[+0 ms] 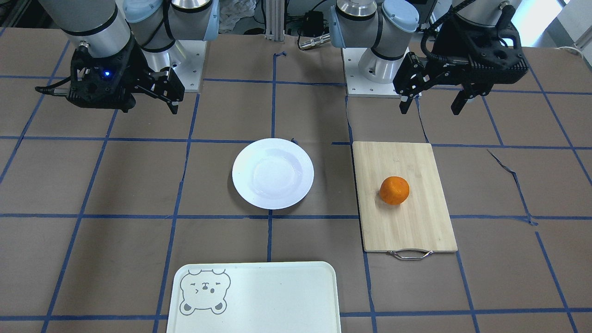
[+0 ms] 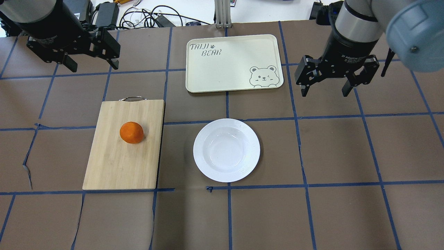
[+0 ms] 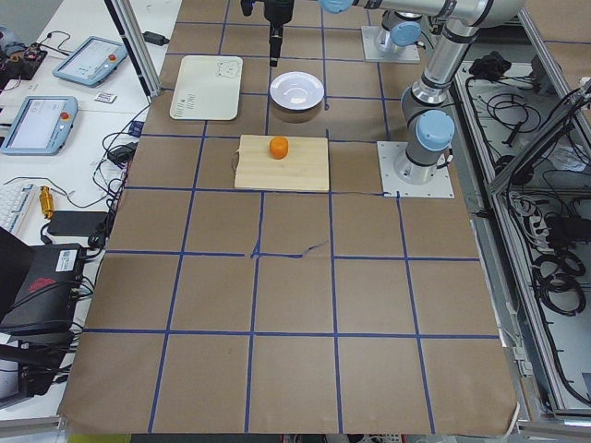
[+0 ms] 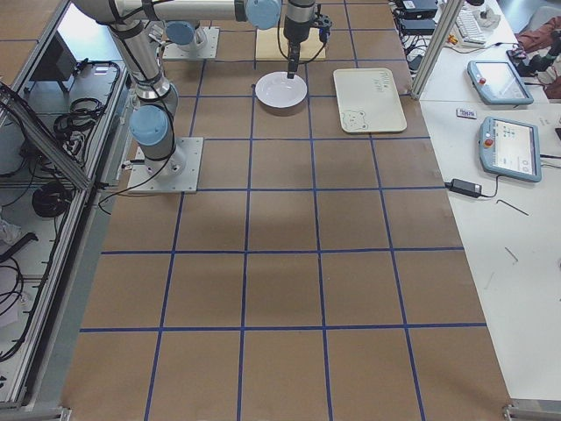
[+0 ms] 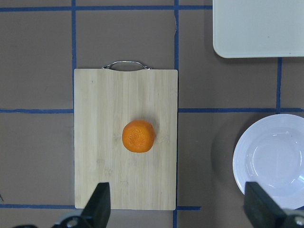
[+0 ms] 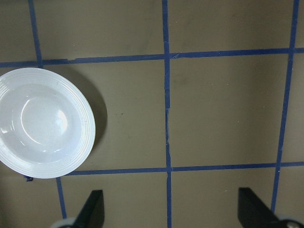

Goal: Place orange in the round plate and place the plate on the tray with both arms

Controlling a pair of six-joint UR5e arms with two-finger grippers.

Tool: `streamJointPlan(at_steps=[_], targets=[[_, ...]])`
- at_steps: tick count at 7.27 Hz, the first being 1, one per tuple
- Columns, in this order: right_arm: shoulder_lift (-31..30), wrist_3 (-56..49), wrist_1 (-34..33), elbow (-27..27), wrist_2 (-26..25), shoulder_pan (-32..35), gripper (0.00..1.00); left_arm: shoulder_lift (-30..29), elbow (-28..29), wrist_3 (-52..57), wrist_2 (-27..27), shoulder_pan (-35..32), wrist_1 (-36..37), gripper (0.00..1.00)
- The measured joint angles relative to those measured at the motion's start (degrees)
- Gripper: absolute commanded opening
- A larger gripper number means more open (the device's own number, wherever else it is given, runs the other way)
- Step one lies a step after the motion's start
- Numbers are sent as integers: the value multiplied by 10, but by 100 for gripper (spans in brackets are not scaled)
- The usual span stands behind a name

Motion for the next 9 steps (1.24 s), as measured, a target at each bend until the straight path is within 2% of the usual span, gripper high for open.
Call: streamJointPlan(at_steps=[2,9], targets=[[0,0,0,1,-13,0,100,0,0,0,0,0,0,100],[-1,2,-1,-1,-12,1,100,0,-1,0,0,0,-1,100]])
